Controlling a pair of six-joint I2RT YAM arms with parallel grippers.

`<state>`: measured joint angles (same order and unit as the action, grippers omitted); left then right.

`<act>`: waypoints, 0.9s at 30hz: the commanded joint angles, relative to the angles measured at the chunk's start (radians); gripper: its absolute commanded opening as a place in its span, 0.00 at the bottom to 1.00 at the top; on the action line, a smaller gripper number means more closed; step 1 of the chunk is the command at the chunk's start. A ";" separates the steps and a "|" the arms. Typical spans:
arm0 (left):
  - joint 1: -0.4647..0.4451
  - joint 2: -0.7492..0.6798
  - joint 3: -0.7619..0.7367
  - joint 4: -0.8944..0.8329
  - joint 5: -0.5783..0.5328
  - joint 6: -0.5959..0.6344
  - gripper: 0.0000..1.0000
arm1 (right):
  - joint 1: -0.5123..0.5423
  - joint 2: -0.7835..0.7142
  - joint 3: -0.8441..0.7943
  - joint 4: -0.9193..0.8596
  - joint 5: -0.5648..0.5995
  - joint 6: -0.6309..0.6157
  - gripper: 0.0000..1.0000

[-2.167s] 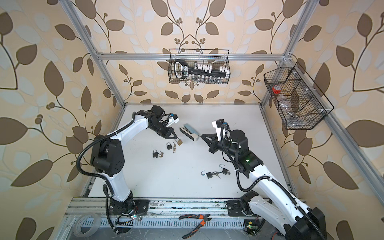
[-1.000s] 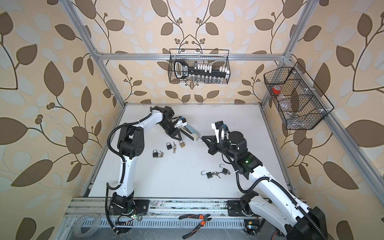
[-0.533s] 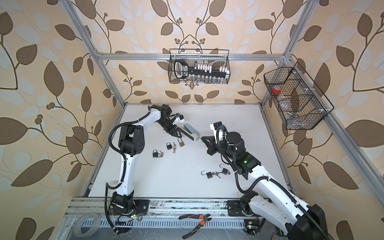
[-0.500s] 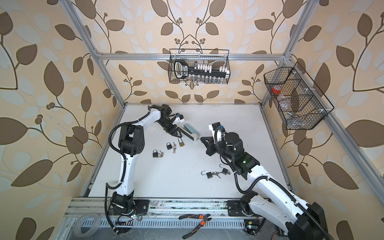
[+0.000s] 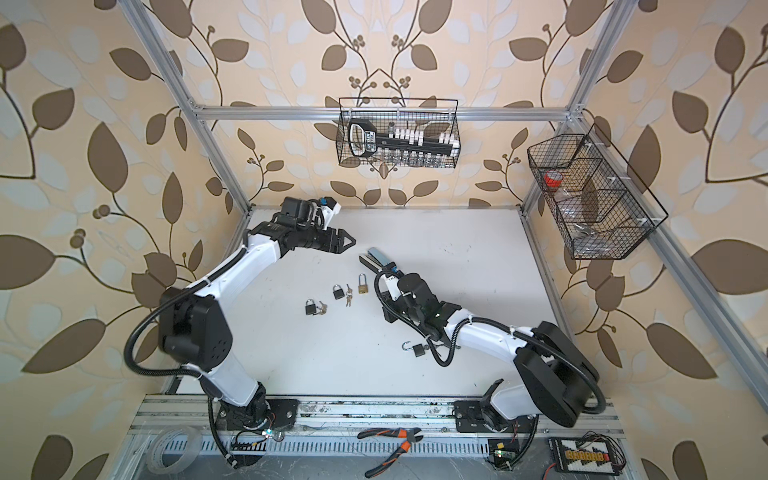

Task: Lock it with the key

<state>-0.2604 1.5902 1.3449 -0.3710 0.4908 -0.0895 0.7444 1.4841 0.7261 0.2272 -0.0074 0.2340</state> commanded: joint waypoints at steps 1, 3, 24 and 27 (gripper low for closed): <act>0.007 -0.136 -0.223 0.212 -0.019 -0.217 0.78 | 0.003 0.103 0.069 0.076 0.056 -0.010 0.00; 0.007 -0.306 -0.385 0.242 -0.069 -0.295 0.80 | 0.002 0.244 0.157 0.070 0.087 -0.015 0.00; 0.010 -0.587 -0.647 0.237 -0.164 -0.393 0.83 | -0.026 0.538 0.416 -0.025 0.235 -0.001 0.00; 0.010 -0.585 -0.647 0.230 -0.161 -0.391 0.83 | -0.030 0.562 0.440 -0.042 0.224 -0.002 0.00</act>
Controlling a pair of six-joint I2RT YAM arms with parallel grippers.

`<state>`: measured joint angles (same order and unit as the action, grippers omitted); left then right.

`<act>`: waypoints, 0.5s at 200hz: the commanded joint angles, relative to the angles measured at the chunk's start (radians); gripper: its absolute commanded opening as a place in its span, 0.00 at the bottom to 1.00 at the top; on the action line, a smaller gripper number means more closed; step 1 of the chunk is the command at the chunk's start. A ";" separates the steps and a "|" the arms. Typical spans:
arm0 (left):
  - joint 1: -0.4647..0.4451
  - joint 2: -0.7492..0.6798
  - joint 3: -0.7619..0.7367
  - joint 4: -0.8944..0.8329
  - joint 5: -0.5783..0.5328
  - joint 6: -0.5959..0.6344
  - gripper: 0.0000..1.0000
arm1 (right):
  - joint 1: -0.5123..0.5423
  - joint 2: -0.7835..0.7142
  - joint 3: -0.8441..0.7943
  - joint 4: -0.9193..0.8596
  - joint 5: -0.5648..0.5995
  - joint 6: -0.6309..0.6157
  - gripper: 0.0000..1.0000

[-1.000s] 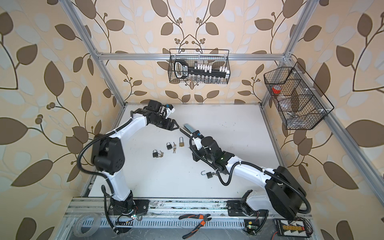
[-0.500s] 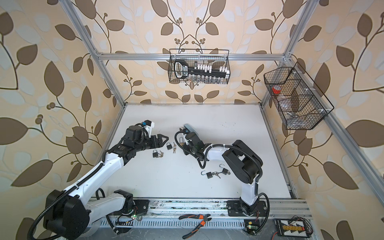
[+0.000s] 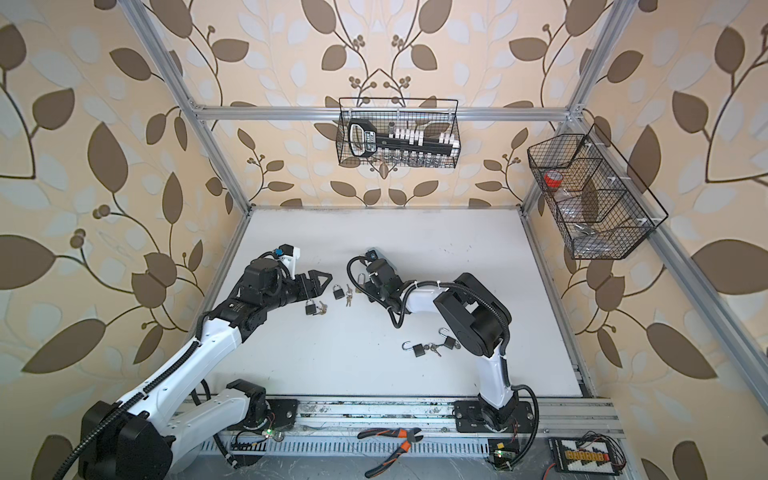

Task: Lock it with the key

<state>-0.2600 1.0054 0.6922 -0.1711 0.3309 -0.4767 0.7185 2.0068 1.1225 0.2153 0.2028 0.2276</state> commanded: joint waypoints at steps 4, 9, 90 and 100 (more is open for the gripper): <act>0.010 -0.003 0.003 0.028 -0.003 -0.006 0.83 | -0.005 0.047 0.049 -0.034 0.011 0.004 0.02; 0.010 -0.005 0.002 0.027 -0.004 -0.008 0.84 | -0.005 0.049 0.050 -0.035 0.011 0.004 0.03; -0.050 0.013 0.014 -0.018 0.006 0.027 0.93 | -0.005 -0.156 -0.071 -0.076 -0.027 0.020 0.27; -0.101 0.013 0.013 -0.018 -0.015 0.035 0.93 | -0.005 -0.233 -0.123 -0.102 -0.026 0.040 0.29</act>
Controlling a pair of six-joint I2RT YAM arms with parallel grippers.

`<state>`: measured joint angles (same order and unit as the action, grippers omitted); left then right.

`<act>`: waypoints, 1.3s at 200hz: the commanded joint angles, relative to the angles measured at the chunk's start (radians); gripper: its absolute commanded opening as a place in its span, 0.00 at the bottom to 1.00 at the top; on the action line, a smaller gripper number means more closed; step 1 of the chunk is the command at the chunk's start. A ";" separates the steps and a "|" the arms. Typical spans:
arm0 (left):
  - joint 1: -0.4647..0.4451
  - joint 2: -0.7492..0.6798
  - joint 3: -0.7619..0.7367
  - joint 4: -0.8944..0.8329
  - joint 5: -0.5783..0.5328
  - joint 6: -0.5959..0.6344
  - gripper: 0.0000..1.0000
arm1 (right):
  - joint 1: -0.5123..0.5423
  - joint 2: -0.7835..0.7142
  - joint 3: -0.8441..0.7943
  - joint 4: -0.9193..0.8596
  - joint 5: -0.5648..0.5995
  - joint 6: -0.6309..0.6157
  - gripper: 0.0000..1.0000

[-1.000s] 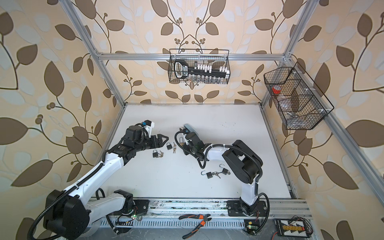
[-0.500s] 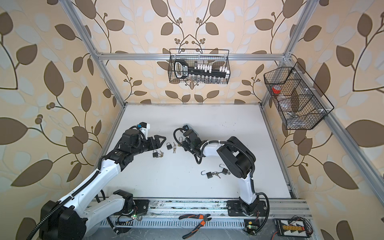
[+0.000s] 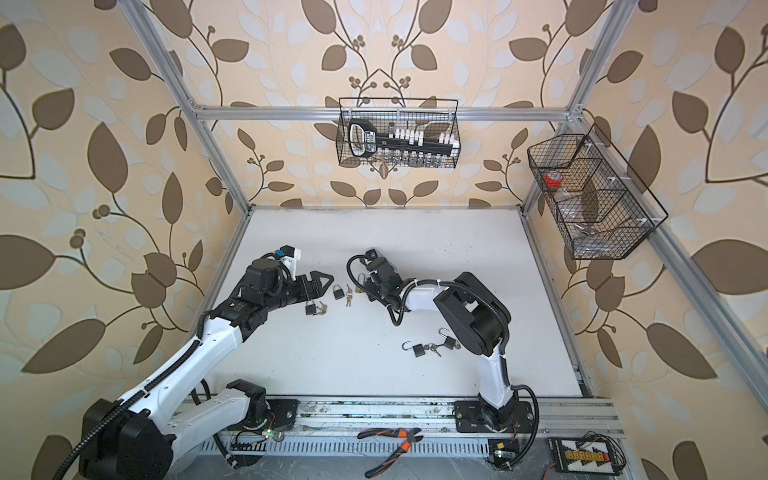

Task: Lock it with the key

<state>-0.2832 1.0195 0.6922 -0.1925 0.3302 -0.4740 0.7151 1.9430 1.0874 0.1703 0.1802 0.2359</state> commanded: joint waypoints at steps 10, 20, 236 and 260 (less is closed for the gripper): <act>-0.140 0.003 0.006 0.009 -0.052 0.042 0.93 | -0.002 -0.248 -0.141 -0.100 -0.009 0.064 0.32; -0.206 0.010 -0.009 0.031 -0.076 0.043 0.93 | 0.000 -0.315 -0.185 -0.154 -0.024 0.096 0.36; -0.723 0.291 -0.152 0.448 -0.277 -0.052 0.93 | 0.054 -0.878 -0.620 -0.639 -0.210 0.511 0.46; -0.723 0.278 -0.152 0.423 -0.309 -0.058 0.92 | 0.054 -0.852 -0.625 -0.615 -0.188 0.507 0.46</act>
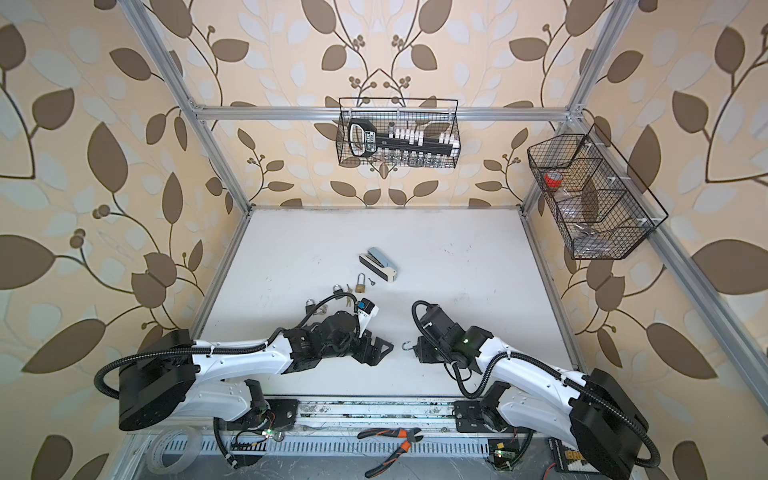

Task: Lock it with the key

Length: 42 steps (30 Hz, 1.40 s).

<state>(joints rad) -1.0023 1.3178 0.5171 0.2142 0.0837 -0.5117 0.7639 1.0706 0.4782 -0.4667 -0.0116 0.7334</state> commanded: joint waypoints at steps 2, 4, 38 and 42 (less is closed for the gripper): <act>-0.004 -0.024 0.025 0.007 -0.069 -0.020 0.92 | 0.005 0.027 -0.018 0.034 0.010 0.008 0.46; -0.004 -0.031 0.024 -0.004 -0.076 -0.017 0.92 | 0.004 0.044 -0.025 0.055 0.012 0.005 0.47; 0.367 -0.334 -0.086 -0.113 0.158 -0.076 0.90 | 0.071 0.205 0.285 0.191 0.062 -0.546 0.67; 0.410 -0.396 -0.089 -0.154 0.181 -0.076 0.90 | 0.063 0.188 0.304 0.245 0.086 -0.800 0.72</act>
<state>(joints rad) -0.6144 0.9588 0.4271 0.0872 0.2142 -0.5800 0.8364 1.2743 0.7723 -0.2588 0.0391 0.1749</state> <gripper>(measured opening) 0.902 0.717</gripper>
